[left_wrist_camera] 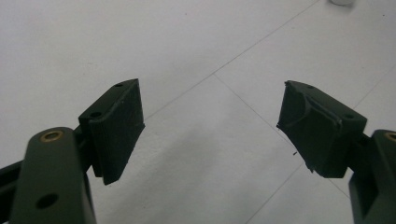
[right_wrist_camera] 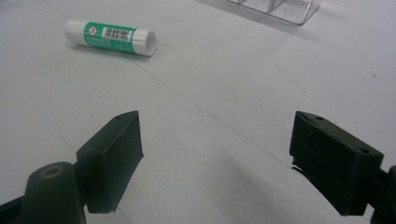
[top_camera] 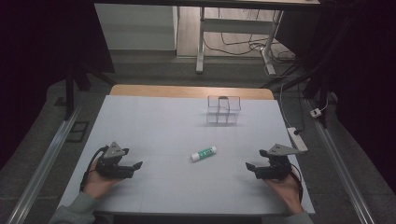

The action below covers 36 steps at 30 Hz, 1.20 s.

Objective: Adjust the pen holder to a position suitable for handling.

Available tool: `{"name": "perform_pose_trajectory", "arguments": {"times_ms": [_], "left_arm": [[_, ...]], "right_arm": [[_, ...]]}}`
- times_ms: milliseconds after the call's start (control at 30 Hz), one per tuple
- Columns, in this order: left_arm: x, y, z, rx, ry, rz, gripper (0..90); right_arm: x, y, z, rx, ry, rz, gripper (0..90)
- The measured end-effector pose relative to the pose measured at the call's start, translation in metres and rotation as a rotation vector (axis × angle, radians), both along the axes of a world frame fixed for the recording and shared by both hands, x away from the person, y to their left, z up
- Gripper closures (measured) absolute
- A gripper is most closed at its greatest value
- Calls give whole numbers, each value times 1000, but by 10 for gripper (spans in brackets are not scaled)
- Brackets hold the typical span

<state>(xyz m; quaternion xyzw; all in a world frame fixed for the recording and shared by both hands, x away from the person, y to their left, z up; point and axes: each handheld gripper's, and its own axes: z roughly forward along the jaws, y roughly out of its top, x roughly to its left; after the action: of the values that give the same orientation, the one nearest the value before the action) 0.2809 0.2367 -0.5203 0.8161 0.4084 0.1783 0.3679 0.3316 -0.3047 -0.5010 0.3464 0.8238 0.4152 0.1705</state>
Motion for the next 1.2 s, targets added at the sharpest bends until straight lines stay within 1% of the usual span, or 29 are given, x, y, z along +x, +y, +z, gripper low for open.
{"name": "perform_pose_trajectory", "arguments": {"times_ms": [167,233,400,467,533,700,767,800,867,900,1000,1067,1133,1200], "left_arm": [[1,-1,-1,19,-3,0,215],[1,-2,-2,22,-1,-2,214],[1,-3,-2,28,-3,-9,213],[1,-3,-2,33,0,-11,213],[1,-4,-3,38,6,-14,212],[1,-5,-3,46,7,-22,212],[1,-5,-3,43,6,-19,212],[1,-5,-4,43,6,-18,212],[1,-4,-4,43,7,-18,213],[1,-4,-4,51,10,-23,212],[0,-4,-4,54,11,-26,213],[0,-5,-4,51,9,-28,214],[1,-6,-4,56,11,-31,214],[0,-6,-4,59,11,-33,213]], "right_arm": [[0,0,0,-4,3,0,167],[0,1,-1,-10,12,-6,167],[0,1,-1,-6,16,-8,168],[0,1,-2,-16,23,-4,168],[0,1,-2,-20,20,-5,169],[0,2,-2,-22,21,-2,169],[0,2,-2,-16,17,-2,169],[0,2,-2,-1,15,1,169],[0,2,0,8,11,-1,173],[0,2,0,12,10,-3,172],[1,2,2,34,4,3,174],[1,3,3,26,18,12,192],[1,3,3,46,33,26,193],[-1,4,4,51,32,32,192]]}}
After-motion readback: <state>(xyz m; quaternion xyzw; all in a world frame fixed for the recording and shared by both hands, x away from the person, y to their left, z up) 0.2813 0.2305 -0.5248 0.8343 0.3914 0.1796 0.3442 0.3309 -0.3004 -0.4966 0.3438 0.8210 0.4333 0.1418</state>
